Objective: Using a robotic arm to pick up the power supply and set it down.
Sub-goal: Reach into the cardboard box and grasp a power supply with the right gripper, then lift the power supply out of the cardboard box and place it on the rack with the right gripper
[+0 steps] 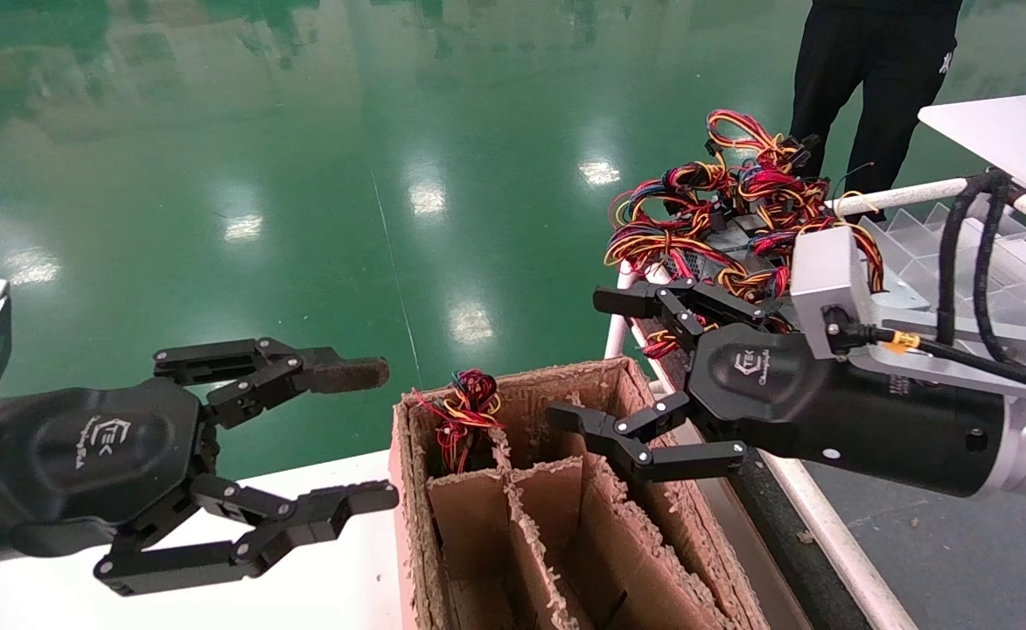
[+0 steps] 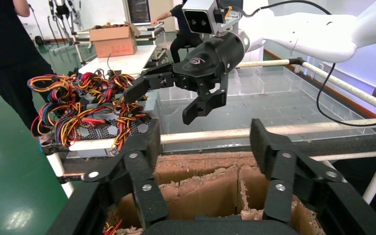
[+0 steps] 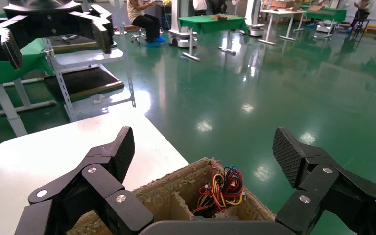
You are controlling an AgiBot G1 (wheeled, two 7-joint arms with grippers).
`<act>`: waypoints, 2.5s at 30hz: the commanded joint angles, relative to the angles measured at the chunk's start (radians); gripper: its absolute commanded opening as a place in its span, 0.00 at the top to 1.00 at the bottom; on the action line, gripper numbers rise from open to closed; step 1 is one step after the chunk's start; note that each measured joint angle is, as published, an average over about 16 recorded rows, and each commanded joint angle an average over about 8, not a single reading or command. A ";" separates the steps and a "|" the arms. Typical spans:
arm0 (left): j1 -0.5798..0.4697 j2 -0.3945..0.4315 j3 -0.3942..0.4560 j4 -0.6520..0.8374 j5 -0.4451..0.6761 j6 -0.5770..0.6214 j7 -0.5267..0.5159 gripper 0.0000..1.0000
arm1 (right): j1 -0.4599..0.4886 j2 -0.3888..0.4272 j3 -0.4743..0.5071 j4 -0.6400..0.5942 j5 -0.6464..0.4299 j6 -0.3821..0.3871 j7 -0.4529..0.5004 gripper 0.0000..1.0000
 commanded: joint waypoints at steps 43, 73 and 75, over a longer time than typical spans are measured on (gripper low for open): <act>0.000 0.000 0.000 0.000 0.000 0.000 0.000 0.00 | 0.397 -0.472 -0.268 -0.790 -0.380 0.041 -0.113 1.00; 0.000 0.000 0.000 0.000 0.000 0.000 0.000 0.00 | 0.353 -0.431 -0.248 -0.723 -0.351 0.025 -0.152 1.00; 0.000 0.000 0.000 0.000 0.000 0.000 0.000 0.00 | 0.349 -0.426 -0.243 -0.713 -0.342 0.020 -0.147 1.00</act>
